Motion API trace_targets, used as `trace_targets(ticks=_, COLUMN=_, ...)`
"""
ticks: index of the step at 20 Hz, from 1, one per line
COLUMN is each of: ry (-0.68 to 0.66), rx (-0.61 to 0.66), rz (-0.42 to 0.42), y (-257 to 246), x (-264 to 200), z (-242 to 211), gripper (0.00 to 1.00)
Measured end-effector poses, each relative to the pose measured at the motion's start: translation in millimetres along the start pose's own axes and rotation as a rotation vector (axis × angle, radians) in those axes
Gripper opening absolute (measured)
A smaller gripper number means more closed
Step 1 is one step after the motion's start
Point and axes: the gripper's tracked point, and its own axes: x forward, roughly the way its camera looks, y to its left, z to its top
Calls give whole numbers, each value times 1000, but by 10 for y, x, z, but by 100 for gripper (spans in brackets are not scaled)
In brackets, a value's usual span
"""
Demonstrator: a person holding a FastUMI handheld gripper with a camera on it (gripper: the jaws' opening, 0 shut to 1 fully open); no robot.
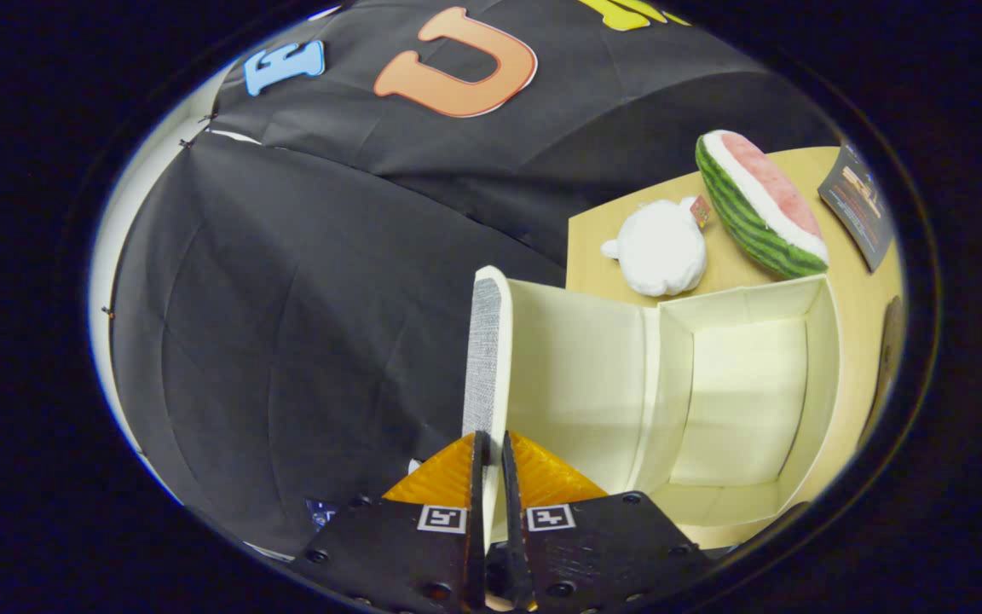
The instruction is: Open the storage box then place both shoes into the box .Put the left shoe in first, then the right shoe, with the right side of both shoes facing outward in a uniform manner.
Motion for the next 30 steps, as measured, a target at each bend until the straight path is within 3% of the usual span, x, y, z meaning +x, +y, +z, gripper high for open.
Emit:
trace_targets(ticks=4, ry=-17, rx=-21, rz=-11, y=-141, x=-110, z=9, gripper=55)
trace_targets(ticks=7, ry=-33, rx=-36, rz=-83, y=-445, x=-326, z=68, gripper=87)
trace_targets(ticks=9, ry=-48, rx=-38, rz=-115, y=-646, x=-489, z=112, gripper=94)
trace_targets(ticks=18, ry=-83, rx=-16, rz=-321, y=-2004, x=-1237, z=294, gripper=95)
trace_targets(ticks=30, ry=8, rx=6, rz=-617, y=-3993, x=-1996, z=-130, gripper=95)
